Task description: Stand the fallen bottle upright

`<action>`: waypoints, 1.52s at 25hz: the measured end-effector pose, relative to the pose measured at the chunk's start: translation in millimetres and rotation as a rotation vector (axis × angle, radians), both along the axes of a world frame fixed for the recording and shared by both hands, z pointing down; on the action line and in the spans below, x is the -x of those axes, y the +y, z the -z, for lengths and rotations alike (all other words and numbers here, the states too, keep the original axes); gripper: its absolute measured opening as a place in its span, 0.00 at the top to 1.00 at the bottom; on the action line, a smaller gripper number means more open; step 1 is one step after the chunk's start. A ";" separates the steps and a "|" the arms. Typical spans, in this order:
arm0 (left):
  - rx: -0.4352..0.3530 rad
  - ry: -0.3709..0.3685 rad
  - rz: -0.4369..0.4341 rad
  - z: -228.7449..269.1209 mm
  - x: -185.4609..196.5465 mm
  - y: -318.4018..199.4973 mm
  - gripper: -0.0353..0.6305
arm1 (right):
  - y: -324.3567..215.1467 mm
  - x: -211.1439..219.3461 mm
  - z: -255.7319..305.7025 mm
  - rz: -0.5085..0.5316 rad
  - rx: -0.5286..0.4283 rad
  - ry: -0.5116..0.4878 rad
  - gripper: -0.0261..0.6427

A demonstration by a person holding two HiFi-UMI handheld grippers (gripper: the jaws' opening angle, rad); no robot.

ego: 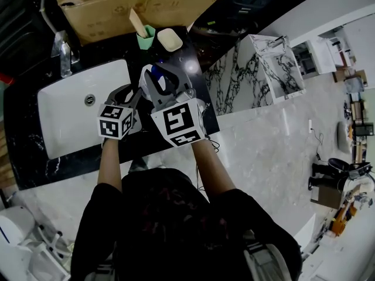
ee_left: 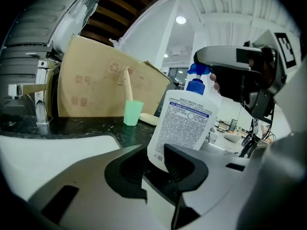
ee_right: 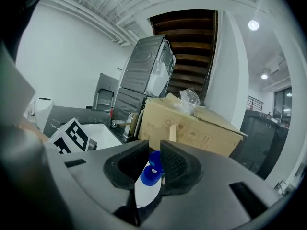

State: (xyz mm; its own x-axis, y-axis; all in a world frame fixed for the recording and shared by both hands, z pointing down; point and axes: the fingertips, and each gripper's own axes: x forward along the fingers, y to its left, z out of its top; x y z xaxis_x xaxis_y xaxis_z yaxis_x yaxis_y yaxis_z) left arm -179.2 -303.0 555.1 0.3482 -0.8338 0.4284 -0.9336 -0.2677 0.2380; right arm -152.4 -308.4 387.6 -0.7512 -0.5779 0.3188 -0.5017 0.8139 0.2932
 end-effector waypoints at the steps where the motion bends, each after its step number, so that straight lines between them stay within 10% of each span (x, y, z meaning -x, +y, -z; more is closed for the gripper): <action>1: -0.001 -0.002 0.002 0.0 0.4 0.3 0.76 | 0.3 0.0 0.2 -0.002 0.009 -0.004 0.84; 38: -0.108 -0.073 0.010 56.7 13.5 22.7 0.78 | -8.8 -61.4 19.3 -0.178 0.103 -0.206 0.80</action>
